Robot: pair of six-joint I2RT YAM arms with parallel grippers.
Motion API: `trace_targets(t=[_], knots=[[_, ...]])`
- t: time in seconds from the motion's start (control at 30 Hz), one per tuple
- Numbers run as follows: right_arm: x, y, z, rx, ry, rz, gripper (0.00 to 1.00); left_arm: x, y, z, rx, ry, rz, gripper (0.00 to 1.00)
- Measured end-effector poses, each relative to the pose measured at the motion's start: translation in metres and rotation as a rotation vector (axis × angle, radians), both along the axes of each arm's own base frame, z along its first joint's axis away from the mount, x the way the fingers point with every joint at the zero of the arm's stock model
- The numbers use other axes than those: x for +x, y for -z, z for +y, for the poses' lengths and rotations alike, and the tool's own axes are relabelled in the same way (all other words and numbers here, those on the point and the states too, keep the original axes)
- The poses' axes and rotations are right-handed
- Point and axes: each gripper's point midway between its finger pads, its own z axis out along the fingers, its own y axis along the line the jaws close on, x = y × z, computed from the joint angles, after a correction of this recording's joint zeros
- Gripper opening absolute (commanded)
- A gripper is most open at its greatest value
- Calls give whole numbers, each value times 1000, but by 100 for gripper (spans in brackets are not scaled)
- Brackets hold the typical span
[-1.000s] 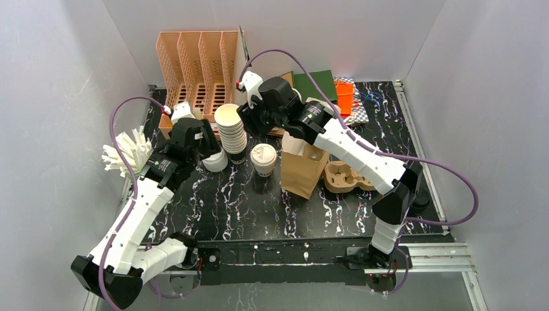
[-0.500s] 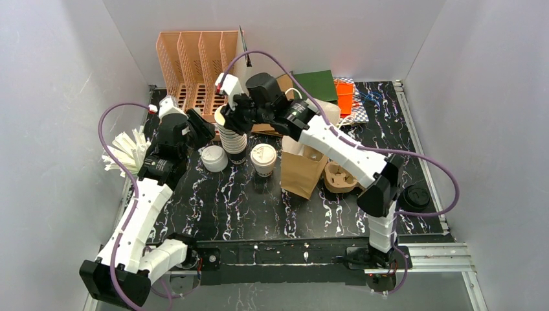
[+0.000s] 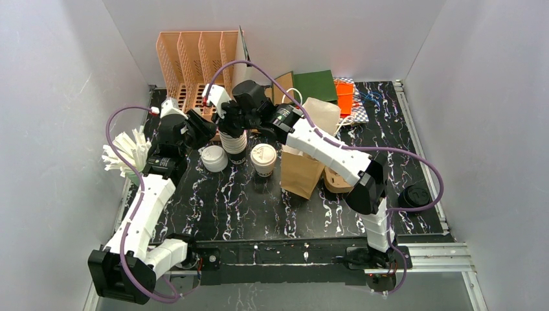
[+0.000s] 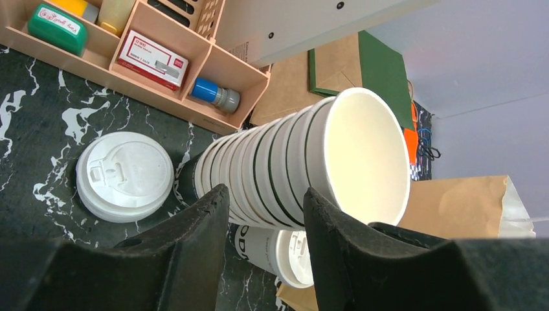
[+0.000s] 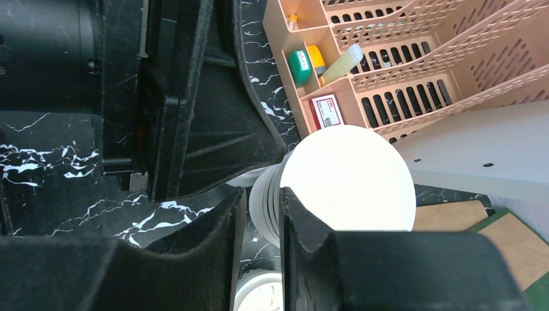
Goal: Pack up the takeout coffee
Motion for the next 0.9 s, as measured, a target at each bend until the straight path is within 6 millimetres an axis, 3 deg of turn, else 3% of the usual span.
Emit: trace_targets(t=[0.13,0.43,0.7,0.9], knots=[[2,1,-1,-10,11,-14,41,4,6,0,-17,13,7,45],[11,-2,-3,-16,45,-56,40,7,7,0,-40,37,0,47],[17,6,-3,-37,58,-67,31,2,2,2,-29,47,-13,48],[19,18,2,-54,53,-63,12,1,3,-1,-33,67,-9,48]])
